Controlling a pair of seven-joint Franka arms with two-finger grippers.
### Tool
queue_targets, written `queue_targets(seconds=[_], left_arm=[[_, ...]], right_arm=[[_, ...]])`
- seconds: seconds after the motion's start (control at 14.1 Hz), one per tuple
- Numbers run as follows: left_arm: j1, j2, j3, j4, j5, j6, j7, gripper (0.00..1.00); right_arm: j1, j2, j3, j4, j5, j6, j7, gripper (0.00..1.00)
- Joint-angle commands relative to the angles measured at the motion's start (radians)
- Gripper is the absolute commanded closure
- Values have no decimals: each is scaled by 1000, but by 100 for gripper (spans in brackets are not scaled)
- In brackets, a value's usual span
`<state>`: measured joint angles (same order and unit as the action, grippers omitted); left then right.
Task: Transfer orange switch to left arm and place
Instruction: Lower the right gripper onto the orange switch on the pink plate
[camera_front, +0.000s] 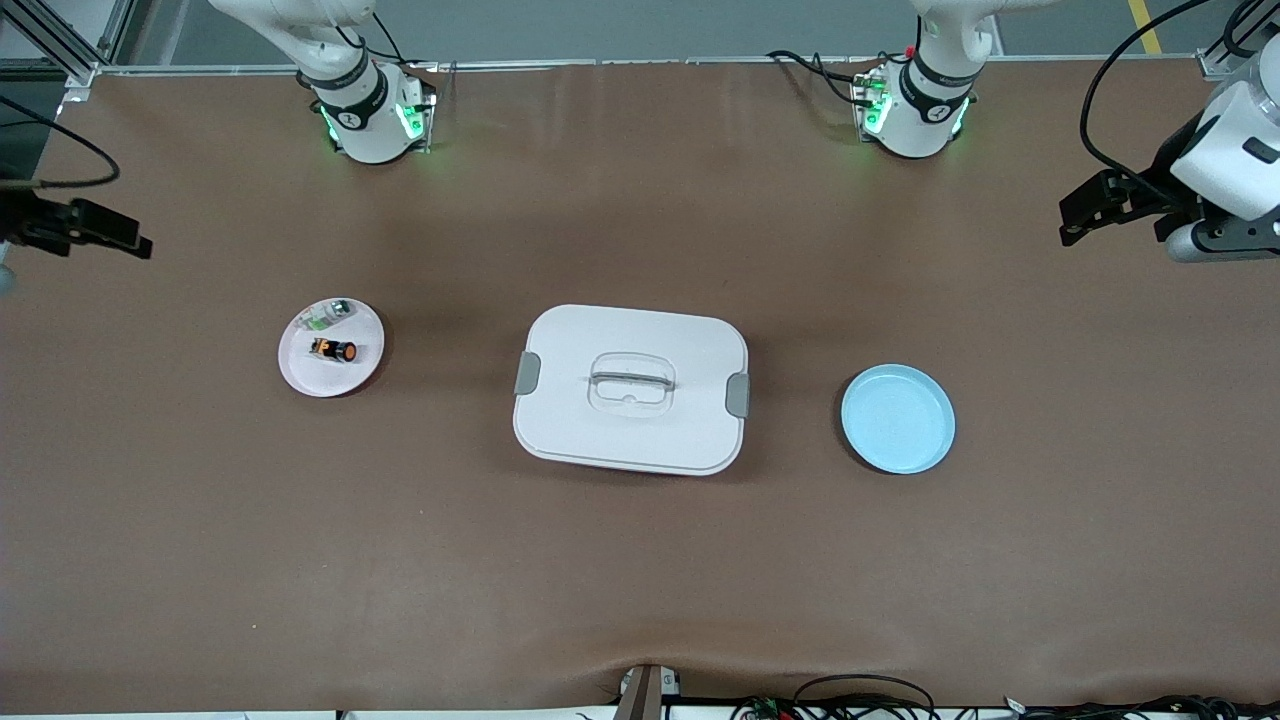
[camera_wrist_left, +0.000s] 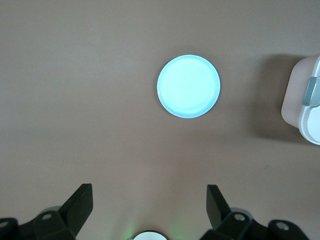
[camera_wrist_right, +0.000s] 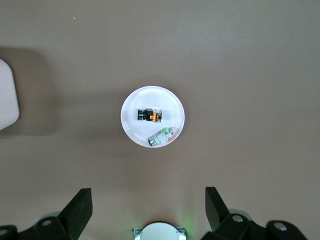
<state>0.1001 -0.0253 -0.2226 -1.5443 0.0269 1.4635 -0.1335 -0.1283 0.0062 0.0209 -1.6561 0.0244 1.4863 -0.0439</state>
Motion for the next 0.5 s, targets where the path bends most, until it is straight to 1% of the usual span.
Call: queue_targets(seconds=[0.0,0.21,0.43], left_arm=[[3,-1,2,15,1,-11,25,0],[1,1,2,18,-7,-6,19,0],[3,-4,3,15,-7,-21,17,0]], right_arm=[[1,-20,4,-144,-1,107,9,0],[1,-28,4,-308,9,273,10,0],[1,-31,5,-424,18,405,12,0]])
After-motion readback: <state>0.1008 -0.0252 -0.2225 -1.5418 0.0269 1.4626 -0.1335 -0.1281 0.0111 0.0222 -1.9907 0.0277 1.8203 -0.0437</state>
